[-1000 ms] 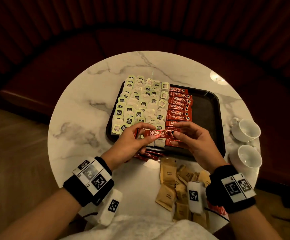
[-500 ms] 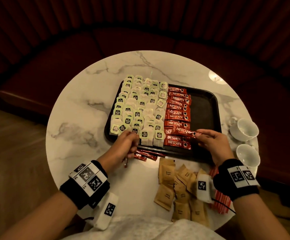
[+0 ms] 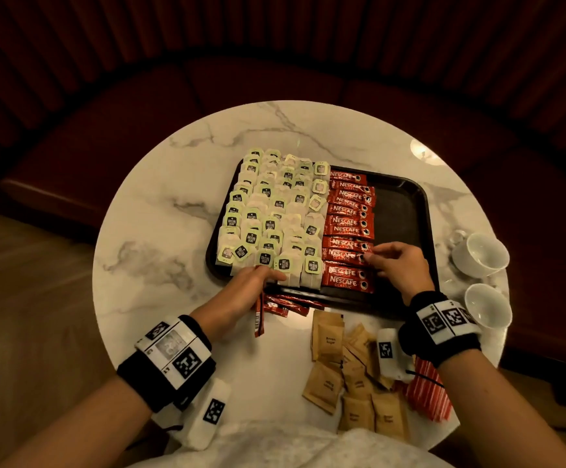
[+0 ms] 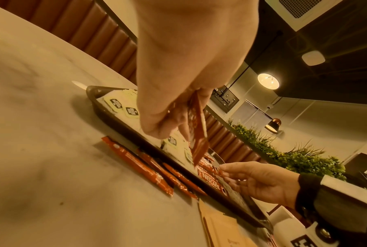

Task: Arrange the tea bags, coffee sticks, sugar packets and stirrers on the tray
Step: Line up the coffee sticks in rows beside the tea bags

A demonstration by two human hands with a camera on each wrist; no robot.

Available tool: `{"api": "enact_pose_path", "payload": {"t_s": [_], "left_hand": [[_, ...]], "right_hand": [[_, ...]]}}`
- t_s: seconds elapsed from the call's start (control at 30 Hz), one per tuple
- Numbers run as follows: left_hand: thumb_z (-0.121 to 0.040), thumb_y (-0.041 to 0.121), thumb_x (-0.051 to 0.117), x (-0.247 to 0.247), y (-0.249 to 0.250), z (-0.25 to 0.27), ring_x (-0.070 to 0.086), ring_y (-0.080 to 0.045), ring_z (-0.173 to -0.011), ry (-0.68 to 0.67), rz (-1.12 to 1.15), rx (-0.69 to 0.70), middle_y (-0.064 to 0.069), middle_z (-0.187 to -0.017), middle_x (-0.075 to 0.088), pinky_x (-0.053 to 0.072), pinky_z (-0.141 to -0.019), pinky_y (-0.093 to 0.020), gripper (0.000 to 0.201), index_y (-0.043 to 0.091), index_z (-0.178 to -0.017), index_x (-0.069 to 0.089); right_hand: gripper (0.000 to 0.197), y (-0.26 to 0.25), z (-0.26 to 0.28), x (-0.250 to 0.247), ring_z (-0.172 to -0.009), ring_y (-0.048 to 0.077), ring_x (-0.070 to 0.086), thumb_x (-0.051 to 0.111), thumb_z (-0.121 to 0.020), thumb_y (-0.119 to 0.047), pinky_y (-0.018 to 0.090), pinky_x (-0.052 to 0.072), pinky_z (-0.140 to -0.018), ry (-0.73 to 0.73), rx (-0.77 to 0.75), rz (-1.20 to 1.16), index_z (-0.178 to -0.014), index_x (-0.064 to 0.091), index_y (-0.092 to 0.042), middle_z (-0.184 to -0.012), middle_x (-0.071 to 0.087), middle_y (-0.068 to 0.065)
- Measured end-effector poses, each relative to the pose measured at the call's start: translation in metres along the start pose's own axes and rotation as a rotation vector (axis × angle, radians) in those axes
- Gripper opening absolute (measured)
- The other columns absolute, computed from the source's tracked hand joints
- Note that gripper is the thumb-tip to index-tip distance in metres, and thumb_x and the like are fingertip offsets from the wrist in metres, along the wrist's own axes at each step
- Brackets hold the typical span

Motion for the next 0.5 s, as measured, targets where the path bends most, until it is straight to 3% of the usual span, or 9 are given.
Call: {"api": "enact_pose_path", "payload": {"t_s": [0.1,0.17,0.27,0.37,0.5], "left_hand": [[-0.101,0.028,0.044,0.001,0.005,0.003,0.065,-0.022,-0.08,0.015,0.03,0.022,-0.011,-0.105,0.066,0.056,-0.072,-0.029,0.029,0.013,-0.116,0.063],[-0.101,0.028,0.046,0.003,0.011,0.003,0.061,-0.016,-0.07,0.037,0.11,0.098,-0.007,-0.09,0.061,0.055,-0.071,-0.029,0.028,0.012,-0.117,0.064],[-0.1,0.021,0.049,0.006,0.021,0.006,0.062,-0.006,-0.064,0.025,0.273,0.215,-0.004,-0.083,0.061,0.057,-0.072,-0.023,0.026,0.008,-0.117,0.064],[-0.096,0.018,0.054,0.009,0.028,0.008,0.062,-0.006,-0.073,-0.001,0.326,0.285,-0.007,-0.095,0.066,0.058,-0.074,-0.026,0.024,0.009,-0.115,0.067],[-0.093,0.018,0.059,0.01,0.031,0.01,0.062,-0.01,-0.079,0.002,0.314,0.295,-0.007,-0.1,0.068,0.056,-0.074,-0.025,0.022,0.009,-0.109,0.071]], "right_hand": [[0.013,0.001,0.003,-0.006,-0.095,0.019,0.067,0.078,-0.083,-0.019,0.039,0.057,-0.087,0.025,-0.009,-0.003,-0.086,0.065,-0.023,-0.096,0.07,0.001],[0.01,-0.004,0.009,-0.01,-0.095,0.019,0.068,0.074,-0.086,-0.019,0.037,0.057,-0.086,0.014,-0.044,-0.039,-0.088,0.066,-0.024,-0.099,0.07,0.002],[0.006,-0.021,0.031,-0.008,-0.096,0.016,0.07,0.068,-0.091,-0.02,0.032,0.057,-0.081,-0.11,-0.124,-0.159,-0.097,0.069,-0.021,-0.102,0.072,0.002],[0.023,-0.043,0.059,-0.001,-0.094,0.014,0.072,0.066,-0.089,-0.029,0.026,0.057,-0.075,-0.316,-0.141,-0.289,-0.107,0.069,-0.016,-0.102,0.075,0.002],[0.034,-0.054,0.081,0.017,-0.099,0.018,0.071,0.066,-0.08,-0.039,0.036,0.056,-0.088,-0.504,-0.139,-0.258,-0.108,0.07,-0.021,-0.104,0.075,0.0]]}}
Point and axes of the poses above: each hand's wrist, its own z-axis away from the middle knuckle, its own x-axis out of the palm, y = z × x, the point moved 4 cm from there along -z, towards the middle knuckle
